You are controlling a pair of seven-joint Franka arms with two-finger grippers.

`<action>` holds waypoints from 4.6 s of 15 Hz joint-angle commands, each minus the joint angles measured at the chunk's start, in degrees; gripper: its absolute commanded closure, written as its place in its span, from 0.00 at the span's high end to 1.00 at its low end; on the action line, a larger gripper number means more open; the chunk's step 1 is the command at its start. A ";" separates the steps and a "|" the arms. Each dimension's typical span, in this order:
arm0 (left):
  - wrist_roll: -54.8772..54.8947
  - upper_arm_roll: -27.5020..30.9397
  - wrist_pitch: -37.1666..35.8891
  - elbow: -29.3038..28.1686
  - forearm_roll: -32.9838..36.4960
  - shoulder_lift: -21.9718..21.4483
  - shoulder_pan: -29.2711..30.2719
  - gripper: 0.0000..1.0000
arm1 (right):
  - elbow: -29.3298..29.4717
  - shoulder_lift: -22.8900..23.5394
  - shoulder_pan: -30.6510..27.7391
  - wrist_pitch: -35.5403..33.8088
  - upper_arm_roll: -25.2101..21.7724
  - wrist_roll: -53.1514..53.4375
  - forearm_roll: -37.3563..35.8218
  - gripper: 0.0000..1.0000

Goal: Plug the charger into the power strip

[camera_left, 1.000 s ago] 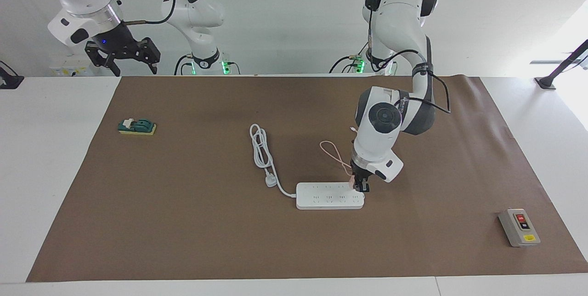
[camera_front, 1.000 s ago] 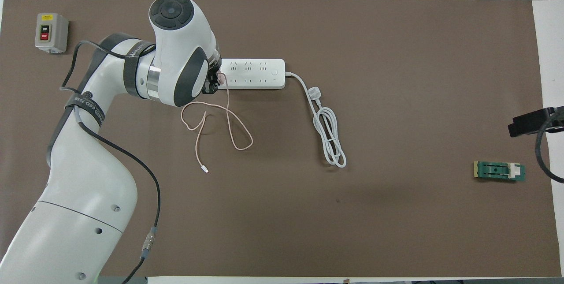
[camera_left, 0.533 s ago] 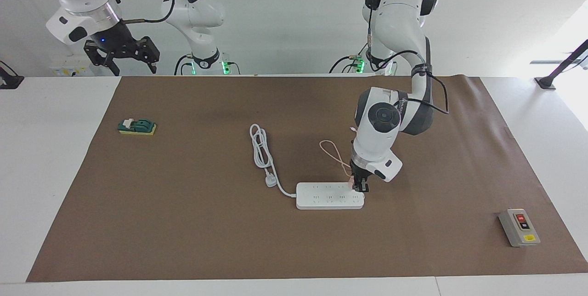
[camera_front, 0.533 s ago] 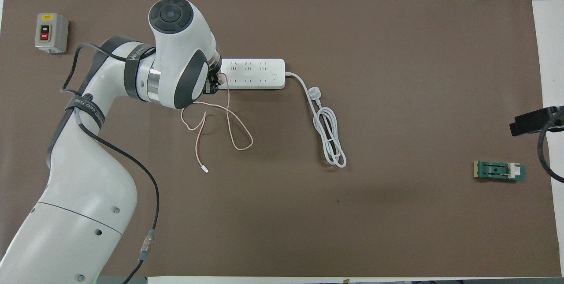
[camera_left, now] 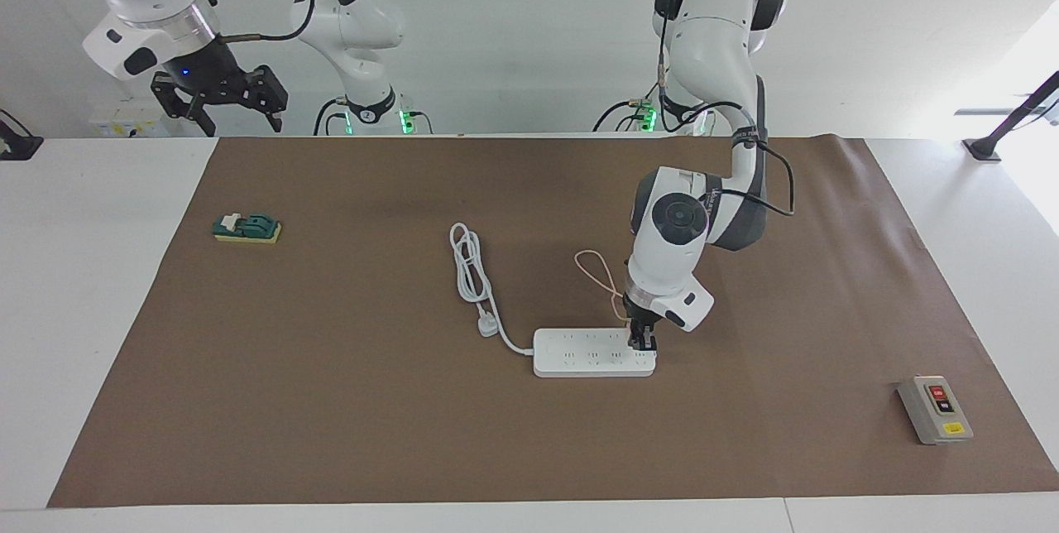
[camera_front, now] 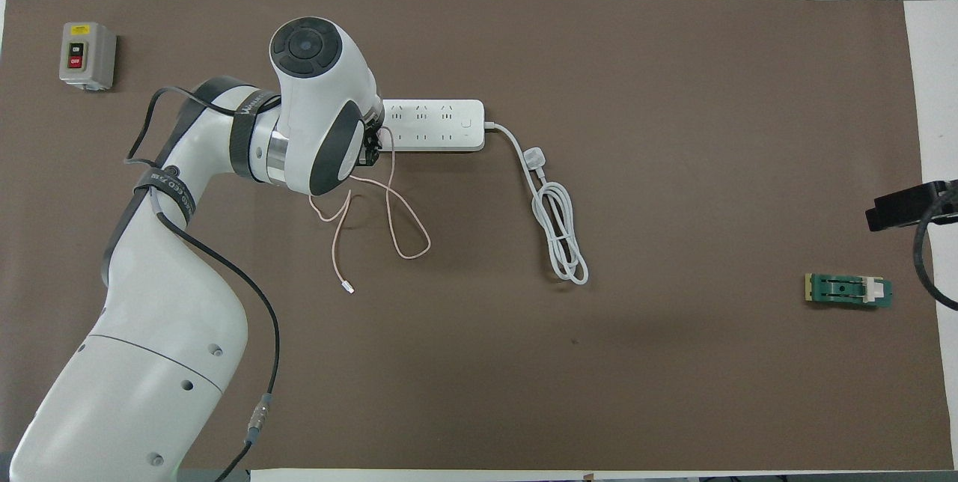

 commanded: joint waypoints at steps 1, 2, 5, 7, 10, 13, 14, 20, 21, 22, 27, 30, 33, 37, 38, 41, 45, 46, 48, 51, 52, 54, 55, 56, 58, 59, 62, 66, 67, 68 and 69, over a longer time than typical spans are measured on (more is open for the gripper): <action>-0.79 0.79 2.13 -0.84 0.07 1.30 -0.43 0.00 | 0.20 -0.05 -0.79 0.00 0.53 0.96 0.95 1.00; -0.53 0.79 1.95 -0.75 0.07 1.12 -0.26 0.00 | 0.20 -0.05 -0.79 0.00 0.53 0.96 0.95 1.00; 0.35 1.14 0.02 -0.58 0.16 -0.72 -0.17 0.00 | 0.20 -0.05 -0.88 -0.09 0.44 0.87 0.95 1.00; 0.79 1.23 -0.16 -0.58 0.16 -1.42 0.01 0.00 | 0.20 -0.05 -0.88 -0.09 0.53 0.87 0.95 1.00; 1.14 1.23 -0.07 -0.58 0.07 -2.48 1.33 0.74 | 0.20 -0.05 -0.88 -0.09 0.44 0.87 0.95 1.00; 0.88 1.23 0.36 -0.75 0.07 -2.48 1.33 0.91 | 0.20 -0.05 -0.88 -0.09 0.44 0.78 0.95 1.00; 0.79 1.23 0.54 -0.93 0.07 -2.48 1.33 0.92 | 0.20 -0.05 -0.88 -0.09 0.53 0.78 0.95 1.00; 1.40 1.32 -1.38 -0.76 0.16 -3.62 1.59 0.94 | 0.20 -0.05 -0.88 -0.09 0.44 0.69 0.95 1.00; 2.88 1.32 -2.78 -0.41 0.51 -4.15 1.94 0.94 | 0.20 -0.05 -0.88 -0.09 0.44 0.78 0.95 1.00; 4.73 1.32 -3.58 0.21 0.51 -4.85 2.47 0.94 | 0.20 -0.05 -0.88 -0.09 0.44 0.69 0.95 1.00; 21.13 1.32 -10.77 3.72 0.69 -10.38 8.61 0.93 | 0.20 -0.05 -0.88 -0.09 0.44 0.87 0.95 1.00; 36.77 1.32 -16.15 5.49 0.69 -13.02 13.00 0.93 | 0.20 -0.05 -0.88 -0.09 0.44 0.78 0.95 1.00; 55.06 1.32 -18.61 5.49 0.69 -16.01 18.01 0.93 | 0.20 -0.05 -0.88 -0.09 0.44 0.87 0.95 1.00; 72.99 1.32 -23.43 5.49 0.69 -19.43 22.76 0.93 | 0.20 -0.05 -0.88 -0.09 0.44 0.87 0.95 1.00; 77.91 1.32 -25.19 5.49 0.69 -20.66 23.99 0.93 | 0.20 -0.05 -0.88 -0.09 0.44 0.78 0.95 1.00; 88.21 1.49 -30.63 5.49 0.69 -24.61 26.11 0.93 | 0.20 -0.05 -1.23 -0.09 0.44 0.69 0.95 1.00; 88.59 0.36 -32.16 6.81 1.64 -26.03 25.50 1.00 | 0.20 -0.05 -1.23 -0.09 0.44 0.78 0.95 1.00; 88.85 0.35 -32.33 5.93 2.18 -26.91 25.32 1.00 | 0.20 -0.05 -1.23 -0.09 0.44 0.78 0.95 1.00; 91.47 0.18 -33.20 2.35 2.18 -29.97 25.41 1.00 | 0.20 -0.05 -1.23 -0.09 0.44 0.78 0.95 1.00; 94.48 -2.45 -33.38 -2.06 2.18 -33.32 26.20 1.00 | 0.20 -0.05 -1.23 -0.09 0.44 0.69 0.95 1.00; 94.39 -3.85 -33.82 -2.77 2.18 -33.94 27.07 1.00 | 0.20 -0.05 -1.23 -0.09 0.44 0.69 0.95 1.00; 94.22 -7.11 -34.00 -2.86 2.18 -33.94 28.92 1.00 | 0.20 -0.05 -1.32 -0.09 0.44 0.61 0.95 1.00; 94.39 -7.12 -34.43 -3.30 1.75 -34.47 28.84 1.00 | 0.20 -0.05 -1.32 -0.09 0.44 0.60 0.95 1.00; 94.39 -7.12 -35.74 -3.91 1.74 -34.91 28.75 1.00 | 0.20 -0.05 -1.41 -0.09 0.44 0.60 0.95 1.00; 94.30 -7.20 -35.58 -3.83 2.00 -34.91 28.58 1.00 | 0.20 -0.05 -1.41 -0.09 0.44 0.52 0.95 1.00; 94.48 -7.29 -35.75 -3.83 2.09 -34.91 28.49 1.00 | 0.20 -0.05 -1.41 -0.09 0.44 0.52 0.95 1.00; 98.06 -7.73 -35.49 -3.92 2.53 -35.09 28.31 1.00 | 0.20 -0.05 -1.93 -0.09 0.44 0.69 0.95 1.00; 104.76 -7.73 -35.58 -4.09 2.62 -35.79 28.49 1.00 | 0.20 -0.05 -2.02 -0.09 0.44 0.78 0.95 1.00; 104.85 -7.65 -35.32 -4.09 2.79 -35.62 28.49 1.00 | 0.20 -0.05 -1.94 -0.09 0.44 0.78 0.95 1.00; 104.94 -7.64 -34.71 -4.01 3.84 -35.44 28.49 1.00 | 0.20 -0.05 -1.93 -0.09 0.44 0.87 0.95 1.00; 104.94 -7.73 -33.48 -3.92 4.89 -35.27 28.57 1.00 | 0.20 -0.05 -2.02 -0.09 0.44 0.87 0.95 1.00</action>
